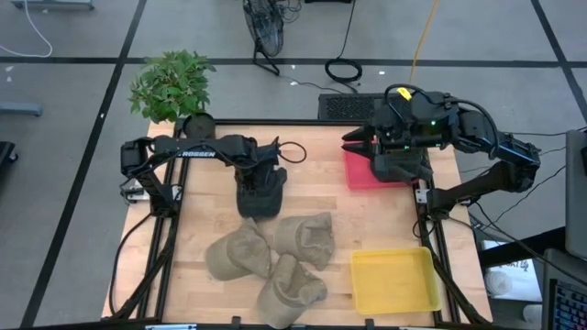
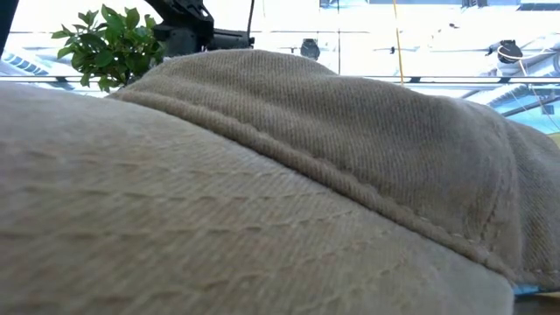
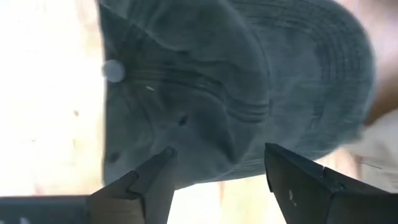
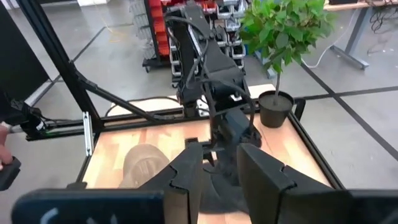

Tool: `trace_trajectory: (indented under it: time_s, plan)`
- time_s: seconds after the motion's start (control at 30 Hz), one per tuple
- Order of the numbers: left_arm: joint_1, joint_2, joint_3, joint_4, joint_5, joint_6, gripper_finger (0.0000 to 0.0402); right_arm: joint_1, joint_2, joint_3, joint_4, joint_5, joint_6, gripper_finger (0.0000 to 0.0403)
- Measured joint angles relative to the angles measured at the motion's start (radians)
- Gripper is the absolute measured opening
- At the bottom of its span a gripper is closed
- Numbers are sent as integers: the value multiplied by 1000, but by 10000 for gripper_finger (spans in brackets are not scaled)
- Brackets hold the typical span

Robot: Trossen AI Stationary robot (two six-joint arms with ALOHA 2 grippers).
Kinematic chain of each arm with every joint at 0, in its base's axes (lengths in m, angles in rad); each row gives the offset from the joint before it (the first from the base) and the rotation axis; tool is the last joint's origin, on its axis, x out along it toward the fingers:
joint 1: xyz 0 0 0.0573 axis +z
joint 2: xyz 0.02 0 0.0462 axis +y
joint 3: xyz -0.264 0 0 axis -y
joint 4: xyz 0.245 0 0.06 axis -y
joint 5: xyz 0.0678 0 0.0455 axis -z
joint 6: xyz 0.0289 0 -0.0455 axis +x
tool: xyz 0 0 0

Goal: Pick & Place hat
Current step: Put the black cap into the red bin

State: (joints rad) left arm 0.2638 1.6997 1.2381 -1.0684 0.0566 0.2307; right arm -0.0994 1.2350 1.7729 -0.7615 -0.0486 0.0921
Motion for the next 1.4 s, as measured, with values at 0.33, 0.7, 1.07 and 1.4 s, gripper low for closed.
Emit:
trace_trajectory:
  time_s: [0.33,0.7,1.07,1.4]
  plan:
    - [-2,0,0,20,35,-30,237,0,-3,0,-23,0,0,94]
    - [-31,1,-39,50,76,-69,237,0,-15,0,-33,0,-2,95]
    - [-36,2,-139,146,36,-88,237,0,-42,0,-36,23,-1,95]
    - [-33,1,-135,148,26,-70,160,0,-42,0,-37,26,-1,95]
